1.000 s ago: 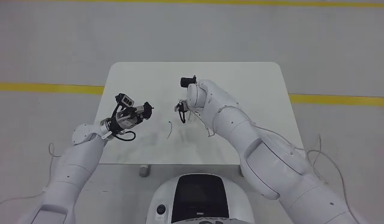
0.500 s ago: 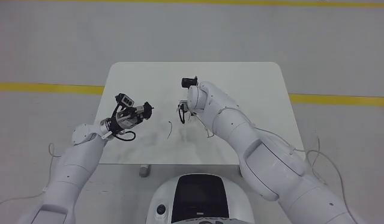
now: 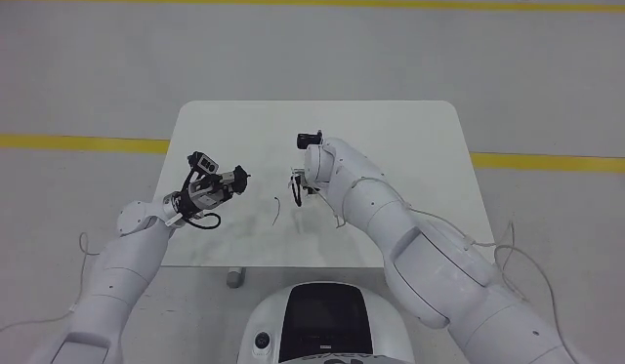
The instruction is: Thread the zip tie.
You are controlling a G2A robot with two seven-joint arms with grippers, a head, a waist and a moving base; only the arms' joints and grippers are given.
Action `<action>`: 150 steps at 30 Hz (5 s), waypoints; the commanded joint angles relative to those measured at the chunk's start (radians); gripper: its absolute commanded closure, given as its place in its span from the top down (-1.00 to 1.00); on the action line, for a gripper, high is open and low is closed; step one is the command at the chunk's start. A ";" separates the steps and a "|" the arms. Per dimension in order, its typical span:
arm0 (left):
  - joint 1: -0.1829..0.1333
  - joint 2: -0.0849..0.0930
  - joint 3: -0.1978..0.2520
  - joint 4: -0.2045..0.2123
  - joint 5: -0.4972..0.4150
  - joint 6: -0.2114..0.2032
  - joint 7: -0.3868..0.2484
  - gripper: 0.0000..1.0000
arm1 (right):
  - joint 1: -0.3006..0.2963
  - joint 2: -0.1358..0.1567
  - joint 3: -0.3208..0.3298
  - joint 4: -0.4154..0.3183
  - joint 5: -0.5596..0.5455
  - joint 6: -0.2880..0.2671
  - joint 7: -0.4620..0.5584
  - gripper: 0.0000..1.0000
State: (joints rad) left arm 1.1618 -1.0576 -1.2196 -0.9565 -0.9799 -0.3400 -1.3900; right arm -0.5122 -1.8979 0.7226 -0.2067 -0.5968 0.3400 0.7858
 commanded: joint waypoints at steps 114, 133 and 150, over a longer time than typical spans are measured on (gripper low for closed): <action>0.000 0.000 0.000 0.000 0.000 0.000 0.000 -1.00 | -0.001 -0.098 0.003 0.190 -0.198 0.000 -0.062 -0.68; 0.000 0.000 0.000 0.000 0.000 0.000 0.000 -1.00 | 0.021 -0.105 -0.009 0.207 -0.159 0.000 -0.064 -1.00; 0.000 0.000 0.000 0.000 0.000 0.000 0.000 -1.00 | 0.026 -0.108 -0.039 0.207 -0.146 0.000 -0.064 -0.52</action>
State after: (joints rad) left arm 1.1618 -1.0576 -1.2196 -0.9565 -0.9799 -0.3400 -1.3900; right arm -0.4856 -2.0055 0.6866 0.0000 -0.7405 0.3400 0.7196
